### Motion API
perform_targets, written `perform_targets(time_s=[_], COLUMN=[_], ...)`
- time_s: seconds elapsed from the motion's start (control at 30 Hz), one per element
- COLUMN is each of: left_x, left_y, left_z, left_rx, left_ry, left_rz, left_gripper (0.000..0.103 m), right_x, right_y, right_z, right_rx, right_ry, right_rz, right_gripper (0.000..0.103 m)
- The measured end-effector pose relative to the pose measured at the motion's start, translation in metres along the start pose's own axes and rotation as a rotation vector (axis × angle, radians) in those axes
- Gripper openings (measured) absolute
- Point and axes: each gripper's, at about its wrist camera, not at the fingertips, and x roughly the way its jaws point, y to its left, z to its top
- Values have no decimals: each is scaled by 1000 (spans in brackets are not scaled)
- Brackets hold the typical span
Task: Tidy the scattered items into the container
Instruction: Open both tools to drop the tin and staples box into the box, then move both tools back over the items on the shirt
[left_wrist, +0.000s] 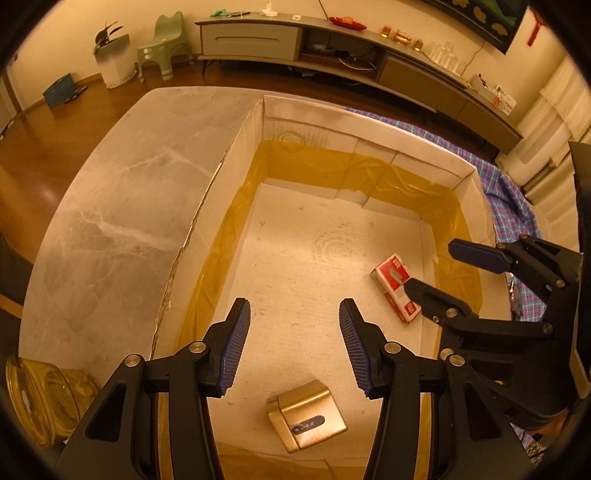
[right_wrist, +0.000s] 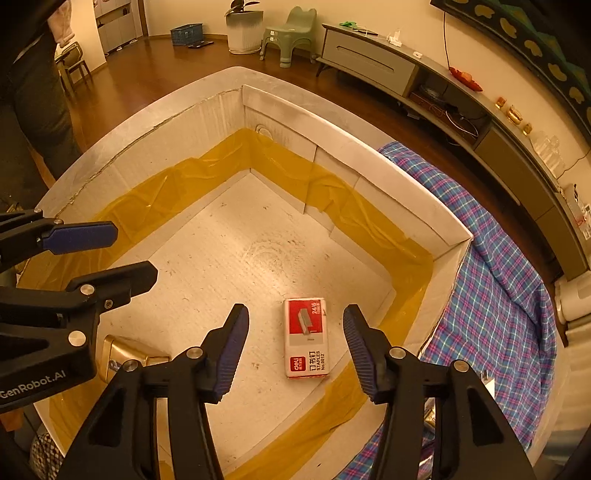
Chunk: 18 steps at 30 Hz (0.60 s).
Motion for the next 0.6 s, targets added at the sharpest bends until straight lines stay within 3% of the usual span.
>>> perform_targets(time_s=[0.6], left_x=[-57], left_y=[-22], left_z=[-45], left_rx=[39], left_ry=[-71], left_rz=[17], left_gripper=[53], right_x=[-55], right_y=[10], right_z=[-50], right_rx=[23], right_ry=[-72], right_rz=[71], right_gripper=[55])
